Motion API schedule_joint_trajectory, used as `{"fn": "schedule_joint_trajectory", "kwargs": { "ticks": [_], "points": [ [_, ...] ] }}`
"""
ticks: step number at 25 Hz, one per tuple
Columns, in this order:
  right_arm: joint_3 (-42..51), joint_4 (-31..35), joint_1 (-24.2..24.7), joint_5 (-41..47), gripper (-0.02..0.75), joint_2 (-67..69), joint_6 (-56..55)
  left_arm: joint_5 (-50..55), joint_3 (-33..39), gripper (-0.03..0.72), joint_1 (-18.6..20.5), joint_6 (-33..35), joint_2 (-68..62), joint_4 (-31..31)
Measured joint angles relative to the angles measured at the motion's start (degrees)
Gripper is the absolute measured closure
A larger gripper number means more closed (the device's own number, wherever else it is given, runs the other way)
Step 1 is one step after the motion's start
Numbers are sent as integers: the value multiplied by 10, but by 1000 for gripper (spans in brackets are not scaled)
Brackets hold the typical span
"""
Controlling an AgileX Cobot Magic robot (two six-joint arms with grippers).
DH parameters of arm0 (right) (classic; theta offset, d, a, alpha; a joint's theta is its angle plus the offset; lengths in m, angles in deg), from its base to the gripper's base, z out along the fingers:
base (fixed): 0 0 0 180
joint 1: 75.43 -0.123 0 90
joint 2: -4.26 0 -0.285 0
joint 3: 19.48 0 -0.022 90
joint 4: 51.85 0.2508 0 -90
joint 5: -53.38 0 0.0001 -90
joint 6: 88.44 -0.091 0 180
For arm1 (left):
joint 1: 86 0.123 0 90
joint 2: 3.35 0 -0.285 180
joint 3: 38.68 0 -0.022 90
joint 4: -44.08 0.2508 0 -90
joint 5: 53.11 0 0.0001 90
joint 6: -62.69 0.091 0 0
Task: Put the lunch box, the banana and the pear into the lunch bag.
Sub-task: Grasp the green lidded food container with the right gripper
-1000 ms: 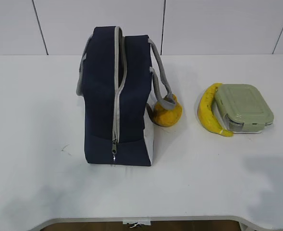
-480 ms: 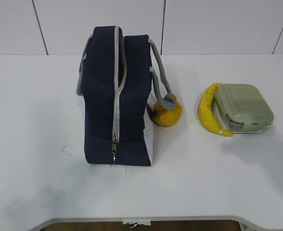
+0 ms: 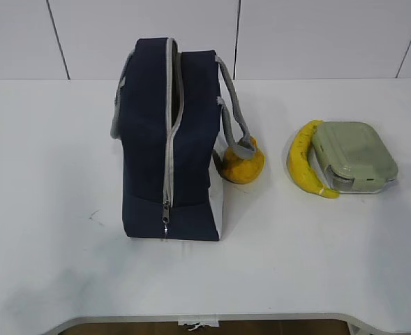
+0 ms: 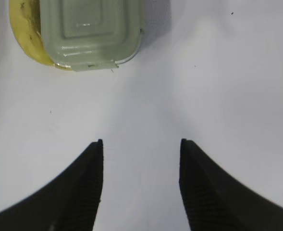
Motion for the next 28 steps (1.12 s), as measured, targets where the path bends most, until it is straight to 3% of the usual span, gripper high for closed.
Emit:
{"fn": "schedule_joint_trajectory", "kwargs": {
  "ticks": [9,13,25,27,28],
  "points": [
    [-92,286,169,127,336,171,296,0,0,448,0,0,0,0],
    [-144,362,189,139,337,267,354,0,0,448,0,0,0,0],
    [-221,378,191,139,335,387,365,0,0,448,0,0,0,0],
    [-221,380,191,139,323,387,366,0,0,448,0,0,0,0],
    [-221,382,191,139,262,387,369,0,0,448,0,0,0,0]
  ]
}}
